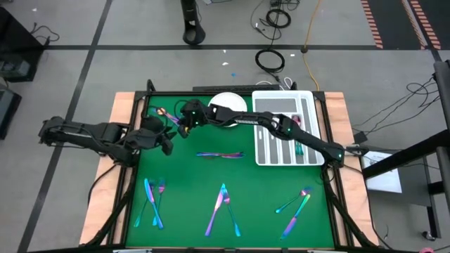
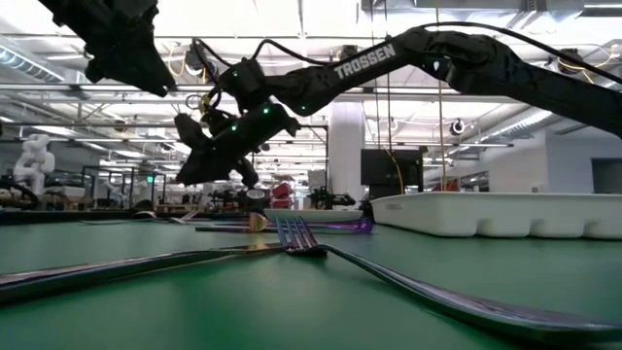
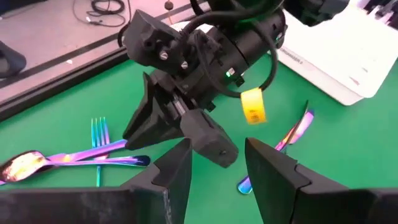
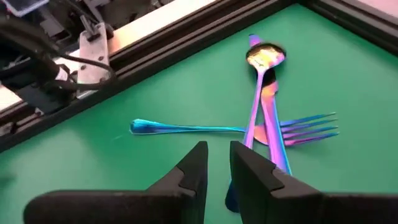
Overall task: Sort silverware
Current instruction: Put the iridescent spoon into the white silverware tray
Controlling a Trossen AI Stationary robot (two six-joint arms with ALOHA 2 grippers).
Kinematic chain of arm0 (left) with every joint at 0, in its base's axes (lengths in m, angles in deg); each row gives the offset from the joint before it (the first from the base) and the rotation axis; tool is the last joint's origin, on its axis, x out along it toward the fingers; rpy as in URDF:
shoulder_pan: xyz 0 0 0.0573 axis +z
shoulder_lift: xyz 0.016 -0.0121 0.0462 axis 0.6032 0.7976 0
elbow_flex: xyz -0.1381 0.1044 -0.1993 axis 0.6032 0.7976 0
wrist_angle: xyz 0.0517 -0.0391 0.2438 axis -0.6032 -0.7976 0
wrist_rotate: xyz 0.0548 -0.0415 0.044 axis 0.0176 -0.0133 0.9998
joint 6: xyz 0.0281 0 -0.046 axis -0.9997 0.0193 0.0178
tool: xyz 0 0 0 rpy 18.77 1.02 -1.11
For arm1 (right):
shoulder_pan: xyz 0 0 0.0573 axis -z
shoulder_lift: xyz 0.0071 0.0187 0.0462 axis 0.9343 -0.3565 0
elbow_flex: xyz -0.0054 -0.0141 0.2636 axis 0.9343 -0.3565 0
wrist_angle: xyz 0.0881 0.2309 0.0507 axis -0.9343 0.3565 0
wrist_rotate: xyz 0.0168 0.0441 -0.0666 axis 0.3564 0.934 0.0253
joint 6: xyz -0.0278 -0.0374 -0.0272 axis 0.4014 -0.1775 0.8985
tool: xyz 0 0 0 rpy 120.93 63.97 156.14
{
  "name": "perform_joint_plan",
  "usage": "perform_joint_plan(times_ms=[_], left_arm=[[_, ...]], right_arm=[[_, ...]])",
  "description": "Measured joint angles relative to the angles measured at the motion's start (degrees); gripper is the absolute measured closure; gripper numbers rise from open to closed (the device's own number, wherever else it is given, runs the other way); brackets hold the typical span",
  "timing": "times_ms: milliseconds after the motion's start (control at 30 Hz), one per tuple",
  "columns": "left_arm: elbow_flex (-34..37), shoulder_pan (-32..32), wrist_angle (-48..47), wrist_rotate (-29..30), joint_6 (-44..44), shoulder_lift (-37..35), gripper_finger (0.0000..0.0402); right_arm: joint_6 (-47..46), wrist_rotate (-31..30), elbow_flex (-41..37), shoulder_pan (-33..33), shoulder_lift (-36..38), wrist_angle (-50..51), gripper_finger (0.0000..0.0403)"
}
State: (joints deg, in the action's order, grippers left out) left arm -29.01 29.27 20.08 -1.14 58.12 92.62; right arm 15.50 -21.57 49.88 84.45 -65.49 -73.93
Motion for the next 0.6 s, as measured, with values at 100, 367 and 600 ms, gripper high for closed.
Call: perform_joint_plan(times_ms=[100,367,600], left_arm=[[0.0,1.0,-0.5,0.3,-0.7,1.8,0.0252],[0.0,19.0,-0.9,-9.2,-9.5,6.0,0.0252],[0.0,42.1,-1.6,-26.4,-13.5,11.8,0.0252]], right_arm=[[4.0,0.3,0.0,-0.1,0.3,4.9,0.0344],[12.1,-0.1,0.0,-1.0,9.2,27.2,0.0344],[13.7,-11.0,-0.2,-1.6,17.7,41.0,0.0344]])
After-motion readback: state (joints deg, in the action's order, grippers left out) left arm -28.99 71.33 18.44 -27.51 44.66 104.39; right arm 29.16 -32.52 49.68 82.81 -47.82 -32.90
